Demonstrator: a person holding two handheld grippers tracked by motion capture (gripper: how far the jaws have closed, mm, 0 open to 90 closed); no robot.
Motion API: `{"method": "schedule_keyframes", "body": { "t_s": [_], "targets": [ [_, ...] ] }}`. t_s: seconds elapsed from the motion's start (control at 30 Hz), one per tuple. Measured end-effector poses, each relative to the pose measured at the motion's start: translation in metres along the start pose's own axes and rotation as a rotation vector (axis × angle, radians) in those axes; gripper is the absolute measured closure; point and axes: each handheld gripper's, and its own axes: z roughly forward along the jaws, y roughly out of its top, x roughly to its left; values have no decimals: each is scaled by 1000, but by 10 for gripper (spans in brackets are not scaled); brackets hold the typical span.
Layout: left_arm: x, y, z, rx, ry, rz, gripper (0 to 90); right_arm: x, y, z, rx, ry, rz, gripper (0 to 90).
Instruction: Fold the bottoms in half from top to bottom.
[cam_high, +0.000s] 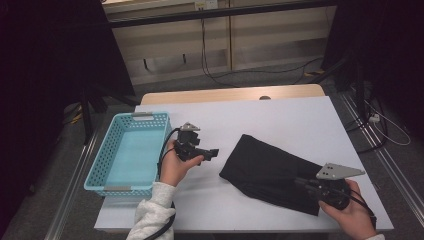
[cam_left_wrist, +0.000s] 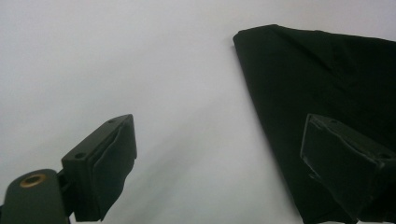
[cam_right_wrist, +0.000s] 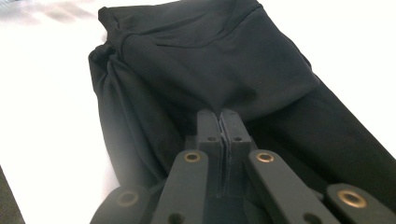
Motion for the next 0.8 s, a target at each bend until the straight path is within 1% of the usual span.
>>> {"method": "schedule_keyframes", "body": {
  "t_s": [0.1,0.17,0.33,0.4,0.43,0.57,0.63,0.73,0.8],
  "targets": [
    [0,0,0,-3,-1,0,105,-1,-1,-2,-5,-6,1,884],
    [0,0,0,3,-5,-2,105,-1,-1,-4,-5,-7,7,884],
    [0,-1,1,0,-1,-4,105,-3,-4,-6,-4,-9,9,884],
    [0,0,0,9,-6,-1,105,-3,-4,-6,-5,-10,9,884],
    [0,0,0,1,-3,-2,105,-3,-4,-7,-6,-10,8,884],
    [0,0,-1,-2,-1,-4,105,-3,-4,-9,-7,-12,8,884],
    [0,0,-1,3,-3,0,105,-3,-6,-12,-6,-17,12,885],
    [-1,0,0,-4,-3,3,105,-4,-7,-14,-6,-19,14,885],
    [0,1,-1,4,-8,6,105,-4,-7,-15,-4,-20,14,884]
  ]
}}
